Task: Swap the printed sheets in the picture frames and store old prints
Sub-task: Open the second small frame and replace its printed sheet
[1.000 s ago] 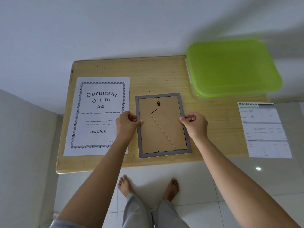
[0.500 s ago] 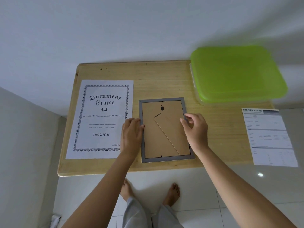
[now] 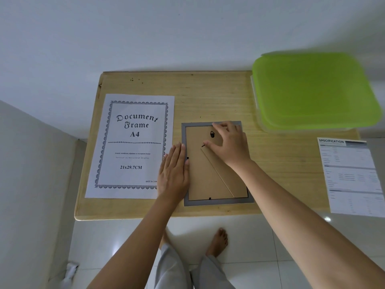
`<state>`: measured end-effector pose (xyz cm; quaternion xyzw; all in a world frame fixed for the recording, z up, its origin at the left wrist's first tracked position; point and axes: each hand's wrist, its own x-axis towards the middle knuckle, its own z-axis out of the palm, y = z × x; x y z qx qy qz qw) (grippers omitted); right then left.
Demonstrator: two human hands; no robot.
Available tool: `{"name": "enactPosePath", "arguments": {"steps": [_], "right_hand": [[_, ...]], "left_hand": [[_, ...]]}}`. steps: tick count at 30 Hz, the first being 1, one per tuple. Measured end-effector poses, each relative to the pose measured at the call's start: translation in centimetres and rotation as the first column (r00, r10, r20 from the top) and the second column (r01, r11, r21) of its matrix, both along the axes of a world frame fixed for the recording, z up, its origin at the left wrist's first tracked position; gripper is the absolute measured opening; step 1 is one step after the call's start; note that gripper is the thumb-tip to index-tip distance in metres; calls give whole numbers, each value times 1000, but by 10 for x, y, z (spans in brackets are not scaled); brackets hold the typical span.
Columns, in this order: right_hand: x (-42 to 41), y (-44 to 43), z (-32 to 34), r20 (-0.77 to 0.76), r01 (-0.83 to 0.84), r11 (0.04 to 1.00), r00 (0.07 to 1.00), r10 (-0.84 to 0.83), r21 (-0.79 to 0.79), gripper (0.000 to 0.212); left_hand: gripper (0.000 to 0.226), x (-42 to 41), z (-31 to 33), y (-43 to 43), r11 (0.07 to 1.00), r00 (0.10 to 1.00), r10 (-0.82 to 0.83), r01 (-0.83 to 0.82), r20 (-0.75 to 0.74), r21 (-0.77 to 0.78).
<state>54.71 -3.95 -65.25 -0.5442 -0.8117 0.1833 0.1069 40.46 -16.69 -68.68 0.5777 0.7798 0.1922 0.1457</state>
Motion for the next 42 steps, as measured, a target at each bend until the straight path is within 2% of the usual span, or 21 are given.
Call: {"name": "enactPosePath", "arguments": {"steps": [12,25,31,34,37,42], "right_hand": [[-2,-2,-3,24,-11,1000,1000,11,3,60],[-3,-7,-5,58,-10,999,998,8,33,56],[-5,-12,-3,44,22,1000,999,-22,-2,58],[-2,-15,0,-23,28,1000,999,-28,-4,55],[12,-26,0,-73,95,995,993,-94,4,51],[49,-52,-4,-124,289,957,951,-284,21,47]], "left_hand": [[53,4,-2,1,997,998,70,-70,3,39],[53,4,-3,1,998,998,52,-52,-18,27],[53,5,4,2,1000,997,27,-28,-73,-8],[57,5,5,3,999,998,11,-14,-67,-38],[58,4,8,3,999,999,2,-5,-46,-51],[49,-2,15,4,998,998,0,5,70,-66]]}}
